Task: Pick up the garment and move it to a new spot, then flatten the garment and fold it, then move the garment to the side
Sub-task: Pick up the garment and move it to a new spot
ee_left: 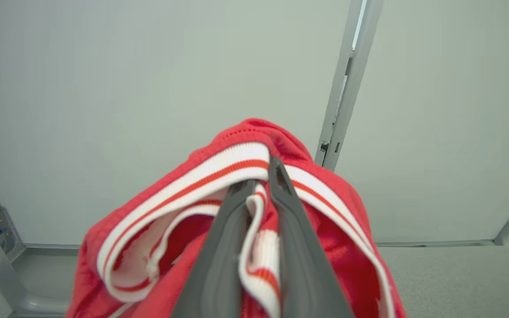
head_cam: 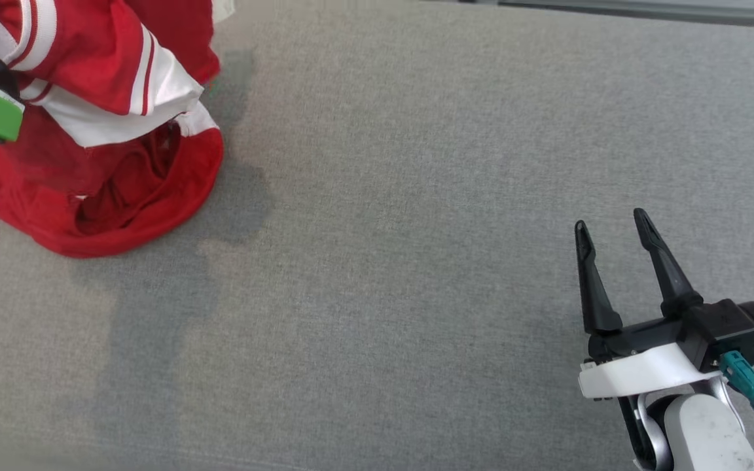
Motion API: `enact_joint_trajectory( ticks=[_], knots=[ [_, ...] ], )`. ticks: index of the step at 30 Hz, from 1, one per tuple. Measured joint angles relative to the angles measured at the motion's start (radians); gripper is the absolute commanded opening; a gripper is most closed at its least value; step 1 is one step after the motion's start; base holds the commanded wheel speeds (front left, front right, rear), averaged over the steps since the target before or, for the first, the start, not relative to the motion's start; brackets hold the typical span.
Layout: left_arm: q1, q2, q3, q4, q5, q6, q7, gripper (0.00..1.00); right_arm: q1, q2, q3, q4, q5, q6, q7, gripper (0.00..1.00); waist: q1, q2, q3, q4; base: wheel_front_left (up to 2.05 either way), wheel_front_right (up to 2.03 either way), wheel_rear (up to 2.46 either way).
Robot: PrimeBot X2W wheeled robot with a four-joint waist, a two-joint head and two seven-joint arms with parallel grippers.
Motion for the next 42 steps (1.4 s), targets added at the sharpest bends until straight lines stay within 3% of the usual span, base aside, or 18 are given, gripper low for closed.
enact_joint_trajectory(
  ticks=[4,11,19,24,31,36,40,41,42],
  knots=[
    [-0.015,0.061,-0.024,-0.110,-0.012,0.000,0.011,0.00,0.014,0.005,0.010,0.005,0.019,0.000,0.000,1.00,0.0000,0.0000,-0.053,-0.041,0.00,0.00,0.00],
    [-0.067,0.078,-0.055,-0.267,-0.038,0.000,0.055,0.00,0.029,0.005,0.015,0.007,0.079,0.000,0.000,1.00,0.0000,0.0000,-0.107,-0.157,0.00,0.00,0.00],
    [-0.120,-0.007,-0.151,-0.327,0.020,0.005,0.103,0.00,0.009,0.005,-0.020,-0.009,0.128,0.000,0.000,1.00,0.0000,0.0000,-0.124,-0.329,0.00,0.00,0.00],
    [-0.120,-0.089,-0.248,-0.270,0.067,0.004,0.113,0.00,0.002,0.005,-0.038,-0.014,0.157,0.000,0.000,1.00,0.0000,0.0000,-0.106,-0.425,0.00,0.00,0.00],
    [-0.102,-0.179,-0.408,-0.062,0.130,0.002,0.102,0.00,-0.018,0.005,-0.049,-0.020,0.183,0.000,0.000,1.00,0.0000,0.0000,-0.029,-0.511,0.00,0.00,0.00],
    [-0.056,-0.260,-0.508,0.127,0.163,0.002,-0.016,0.00,-0.035,0.005,-0.065,-0.028,0.182,0.000,0.000,1.00,0.0000,-0.0001,0.035,-0.539,0.00,0.00,0.00],
    [-0.016,-0.338,-0.523,0.251,0.162,0.002,-0.105,0.00,-0.043,0.006,-0.061,-0.033,0.174,0.000,0.000,1.00,0.0000,0.0000,0.066,-0.542,0.00,0.00,0.00],
    [-0.012,-0.349,-0.525,0.266,0.163,0.002,-0.110,0.24,-0.046,0.005,-0.063,-0.030,0.178,0.000,0.000,1.00,0.0000,0.0000,0.069,-0.539,0.00,0.00,0.00],
    [-0.005,-0.363,-0.527,0.287,0.173,0.002,-0.114,1.00,-0.048,0.005,-0.060,-0.025,0.178,0.000,0.000,1.00,0.0000,-0.0001,0.071,-0.534,0.00,0.00,0.00]
  ],
)
